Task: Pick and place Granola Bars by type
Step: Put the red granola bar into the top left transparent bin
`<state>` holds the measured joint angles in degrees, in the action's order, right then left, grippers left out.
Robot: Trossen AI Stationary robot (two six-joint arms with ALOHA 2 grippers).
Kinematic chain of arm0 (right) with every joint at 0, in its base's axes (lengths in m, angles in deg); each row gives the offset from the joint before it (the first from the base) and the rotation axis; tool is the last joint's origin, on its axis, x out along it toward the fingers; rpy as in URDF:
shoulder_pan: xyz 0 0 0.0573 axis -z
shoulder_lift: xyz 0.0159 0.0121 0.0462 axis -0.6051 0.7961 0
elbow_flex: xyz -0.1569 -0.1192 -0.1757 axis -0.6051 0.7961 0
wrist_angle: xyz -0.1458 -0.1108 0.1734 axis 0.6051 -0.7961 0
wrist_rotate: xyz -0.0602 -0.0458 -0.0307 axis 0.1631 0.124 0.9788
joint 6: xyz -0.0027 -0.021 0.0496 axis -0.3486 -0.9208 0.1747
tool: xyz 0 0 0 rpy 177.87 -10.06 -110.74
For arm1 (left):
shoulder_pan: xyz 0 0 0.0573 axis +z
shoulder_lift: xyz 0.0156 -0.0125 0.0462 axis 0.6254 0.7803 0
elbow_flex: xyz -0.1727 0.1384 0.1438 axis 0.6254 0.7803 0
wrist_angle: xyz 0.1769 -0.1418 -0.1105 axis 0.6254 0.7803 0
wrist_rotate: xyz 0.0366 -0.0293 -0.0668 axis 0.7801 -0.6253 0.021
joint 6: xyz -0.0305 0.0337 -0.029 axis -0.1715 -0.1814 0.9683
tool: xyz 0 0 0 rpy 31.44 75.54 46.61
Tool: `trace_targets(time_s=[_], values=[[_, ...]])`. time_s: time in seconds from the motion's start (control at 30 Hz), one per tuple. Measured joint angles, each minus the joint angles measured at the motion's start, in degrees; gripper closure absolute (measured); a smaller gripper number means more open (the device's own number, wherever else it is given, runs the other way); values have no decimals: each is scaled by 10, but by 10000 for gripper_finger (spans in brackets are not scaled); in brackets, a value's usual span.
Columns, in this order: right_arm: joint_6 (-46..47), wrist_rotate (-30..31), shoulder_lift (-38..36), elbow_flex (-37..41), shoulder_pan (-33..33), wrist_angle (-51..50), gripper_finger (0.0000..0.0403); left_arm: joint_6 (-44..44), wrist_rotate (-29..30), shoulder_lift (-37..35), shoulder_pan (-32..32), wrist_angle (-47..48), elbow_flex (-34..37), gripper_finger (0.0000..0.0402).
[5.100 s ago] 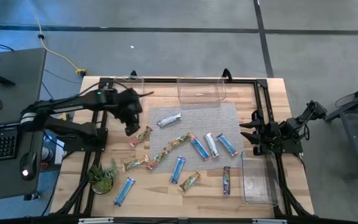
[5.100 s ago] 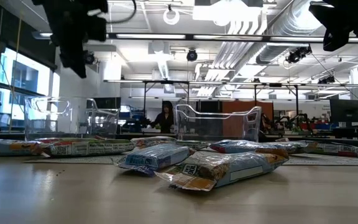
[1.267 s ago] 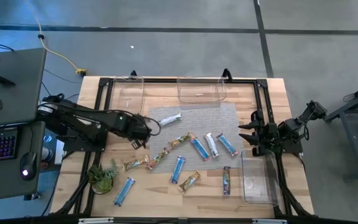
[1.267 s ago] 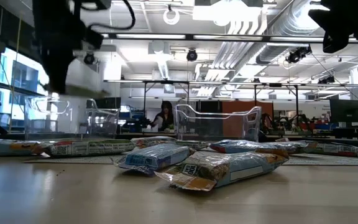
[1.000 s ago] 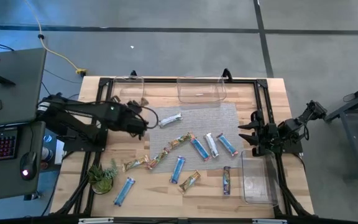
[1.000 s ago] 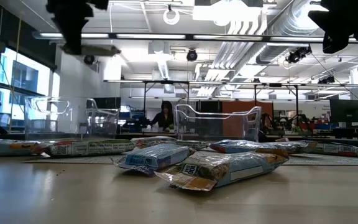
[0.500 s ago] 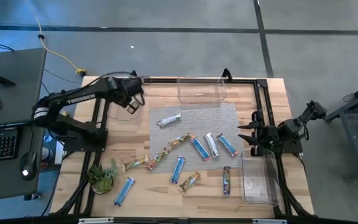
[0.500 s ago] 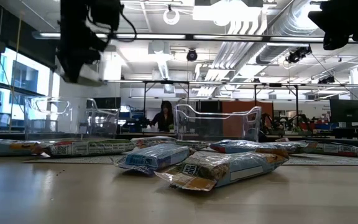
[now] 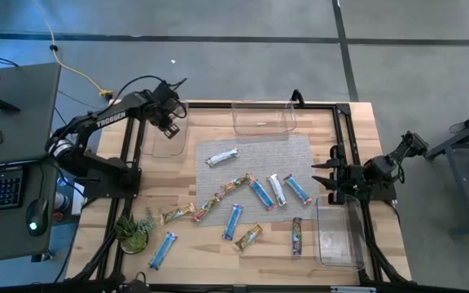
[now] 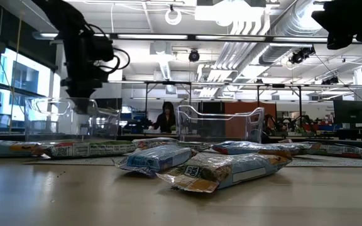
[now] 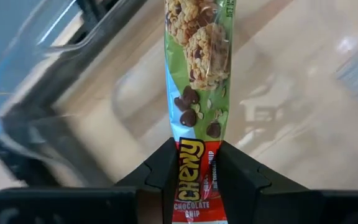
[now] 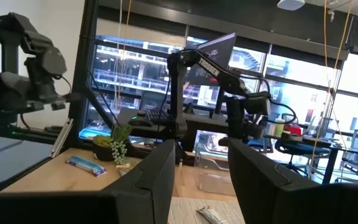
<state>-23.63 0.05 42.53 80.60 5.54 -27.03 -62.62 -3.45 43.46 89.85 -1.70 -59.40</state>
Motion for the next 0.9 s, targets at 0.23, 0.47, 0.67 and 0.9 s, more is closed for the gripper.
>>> trace_targets(time_s=[0.23, 0.47, 0.67, 0.9], values=[[0, 0, 0, 0, 0, 0, 269, -200, -16, 12, 44, -20, 0, 310], [0, 0, 0, 0, 0, -1, 269, -252, -55, 67, 75, -34, 24, 310], [0, 0, 0, 0, 0, -1, 269, -270, -19, 91, 74, -63, 27, 309], [0, 0, 0, 0, 0, -1, 269, -262, -16, 107, 74, -65, 27, 268]])
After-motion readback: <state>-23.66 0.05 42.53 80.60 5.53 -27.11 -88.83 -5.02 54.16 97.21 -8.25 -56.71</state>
